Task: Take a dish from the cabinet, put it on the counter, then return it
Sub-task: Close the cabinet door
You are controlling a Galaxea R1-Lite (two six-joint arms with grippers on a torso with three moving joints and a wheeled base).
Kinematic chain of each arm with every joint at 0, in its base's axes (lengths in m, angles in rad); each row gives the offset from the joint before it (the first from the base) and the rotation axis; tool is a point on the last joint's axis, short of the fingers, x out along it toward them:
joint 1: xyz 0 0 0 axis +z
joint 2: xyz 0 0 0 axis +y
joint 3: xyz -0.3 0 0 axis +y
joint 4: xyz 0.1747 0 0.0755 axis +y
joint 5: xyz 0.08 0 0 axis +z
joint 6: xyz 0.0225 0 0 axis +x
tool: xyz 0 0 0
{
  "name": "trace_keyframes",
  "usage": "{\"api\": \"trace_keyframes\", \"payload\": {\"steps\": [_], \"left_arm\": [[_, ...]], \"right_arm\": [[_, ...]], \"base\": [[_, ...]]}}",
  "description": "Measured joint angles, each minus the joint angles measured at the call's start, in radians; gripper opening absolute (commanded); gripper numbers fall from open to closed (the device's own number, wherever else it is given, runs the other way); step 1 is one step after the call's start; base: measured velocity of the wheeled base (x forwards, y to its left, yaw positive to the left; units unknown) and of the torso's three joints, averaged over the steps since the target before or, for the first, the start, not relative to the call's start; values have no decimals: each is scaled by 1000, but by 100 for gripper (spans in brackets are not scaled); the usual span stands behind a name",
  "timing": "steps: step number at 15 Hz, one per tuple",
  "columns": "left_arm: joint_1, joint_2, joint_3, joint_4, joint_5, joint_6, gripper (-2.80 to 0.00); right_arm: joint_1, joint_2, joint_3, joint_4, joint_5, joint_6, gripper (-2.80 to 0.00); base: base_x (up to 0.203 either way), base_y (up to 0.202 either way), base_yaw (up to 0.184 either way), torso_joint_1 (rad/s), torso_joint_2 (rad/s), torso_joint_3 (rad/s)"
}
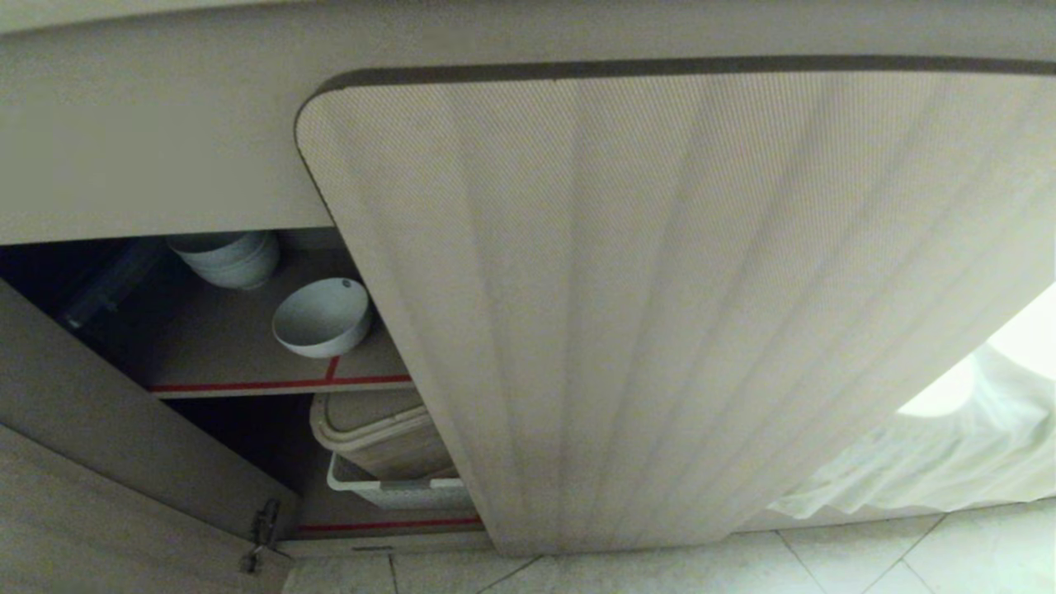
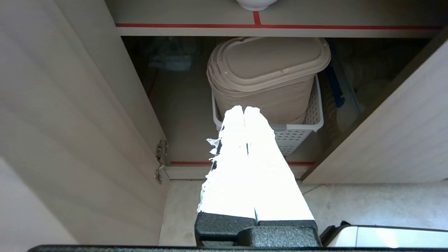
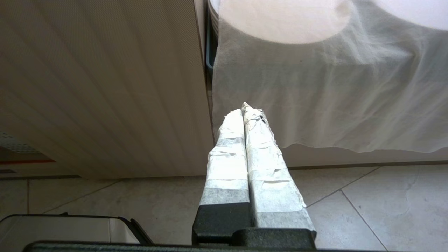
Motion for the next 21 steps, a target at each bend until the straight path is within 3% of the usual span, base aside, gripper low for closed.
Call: {"api": "trace_keyframes", "payload": {"steps": [5, 21], "left_arm": [[-4, -74, 0, 29, 2, 11, -280], [-4, -81, 0, 32, 1, 16, -280]], "right_arm": [[0, 0, 0, 0, 0, 0, -280], [0, 0, 0, 0, 0, 0, -280]], "base": [[0, 0, 0, 0, 0, 0], [0, 0, 0, 0, 0, 0]]}}
